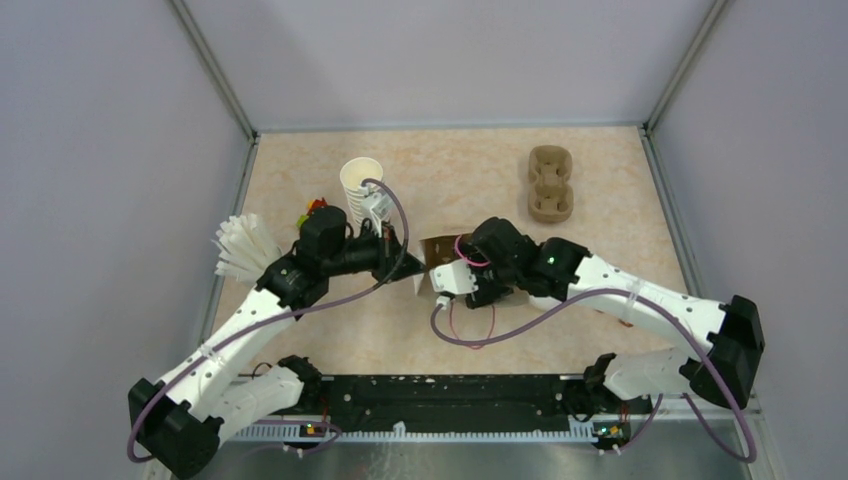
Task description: Pack the takeout coffee
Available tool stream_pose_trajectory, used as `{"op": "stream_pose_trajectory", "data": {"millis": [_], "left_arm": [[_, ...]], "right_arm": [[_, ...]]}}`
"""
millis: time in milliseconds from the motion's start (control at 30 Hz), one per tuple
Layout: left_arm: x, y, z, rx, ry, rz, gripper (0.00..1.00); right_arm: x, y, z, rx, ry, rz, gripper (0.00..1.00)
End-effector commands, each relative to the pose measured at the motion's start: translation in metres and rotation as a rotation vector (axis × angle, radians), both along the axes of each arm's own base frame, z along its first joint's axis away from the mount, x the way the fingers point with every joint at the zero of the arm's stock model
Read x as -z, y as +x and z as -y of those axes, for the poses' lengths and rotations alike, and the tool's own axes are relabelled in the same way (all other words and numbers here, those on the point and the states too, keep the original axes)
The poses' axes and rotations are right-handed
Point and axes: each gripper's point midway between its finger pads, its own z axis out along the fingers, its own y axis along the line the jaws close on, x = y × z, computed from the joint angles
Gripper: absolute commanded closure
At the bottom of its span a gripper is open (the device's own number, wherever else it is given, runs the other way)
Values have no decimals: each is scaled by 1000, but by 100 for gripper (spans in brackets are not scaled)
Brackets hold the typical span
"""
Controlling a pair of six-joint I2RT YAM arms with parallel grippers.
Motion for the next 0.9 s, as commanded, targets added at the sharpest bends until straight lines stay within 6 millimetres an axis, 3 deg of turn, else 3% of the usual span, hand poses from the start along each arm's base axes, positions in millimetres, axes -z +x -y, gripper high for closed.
{"op": "stream_pose_trajectory", "data": {"millis": [0, 333, 567, 867], "left_arm": [[-28, -1, 6, 18, -62, 25, 100], [-45, -2, 11, 24, -76, -35, 100], [-49, -1, 11, -9, -83, -97, 100], [-56, -2, 13, -31, -106, -173, 100]], "right_arm": [[-24, -4, -2, 26, 89, -19, 32], [-45, -15, -23, 66, 200, -145, 33], [-46, -21, -26, 80, 209, -195, 35], [-64, -27, -28, 87, 248, -236, 36]]}}
